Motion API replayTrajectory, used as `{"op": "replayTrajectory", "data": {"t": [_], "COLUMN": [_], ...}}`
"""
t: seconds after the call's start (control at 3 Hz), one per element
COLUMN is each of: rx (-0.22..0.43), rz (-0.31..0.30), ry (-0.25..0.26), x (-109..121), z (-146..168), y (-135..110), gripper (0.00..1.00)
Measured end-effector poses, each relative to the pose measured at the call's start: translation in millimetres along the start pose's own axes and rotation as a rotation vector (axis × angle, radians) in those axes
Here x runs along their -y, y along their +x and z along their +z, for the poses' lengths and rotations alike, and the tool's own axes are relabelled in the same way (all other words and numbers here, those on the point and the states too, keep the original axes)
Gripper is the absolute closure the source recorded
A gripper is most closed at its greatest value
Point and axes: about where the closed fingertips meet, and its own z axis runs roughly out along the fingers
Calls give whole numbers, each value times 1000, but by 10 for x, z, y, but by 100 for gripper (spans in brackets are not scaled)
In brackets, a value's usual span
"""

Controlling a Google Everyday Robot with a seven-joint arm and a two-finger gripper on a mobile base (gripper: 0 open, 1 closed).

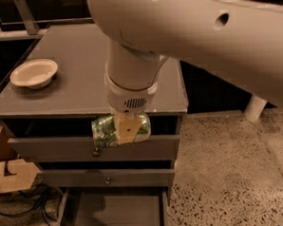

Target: Place green can into bottom drawer

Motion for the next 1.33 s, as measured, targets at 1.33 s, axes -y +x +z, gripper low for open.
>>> {"op": "replayTrajectory", "data": {"t": [1.33], "rx": [-18], "rz": [97], "ry": [-63], "x": [-205], "z": [1445], "y": [-397], "gripper": [100]}}
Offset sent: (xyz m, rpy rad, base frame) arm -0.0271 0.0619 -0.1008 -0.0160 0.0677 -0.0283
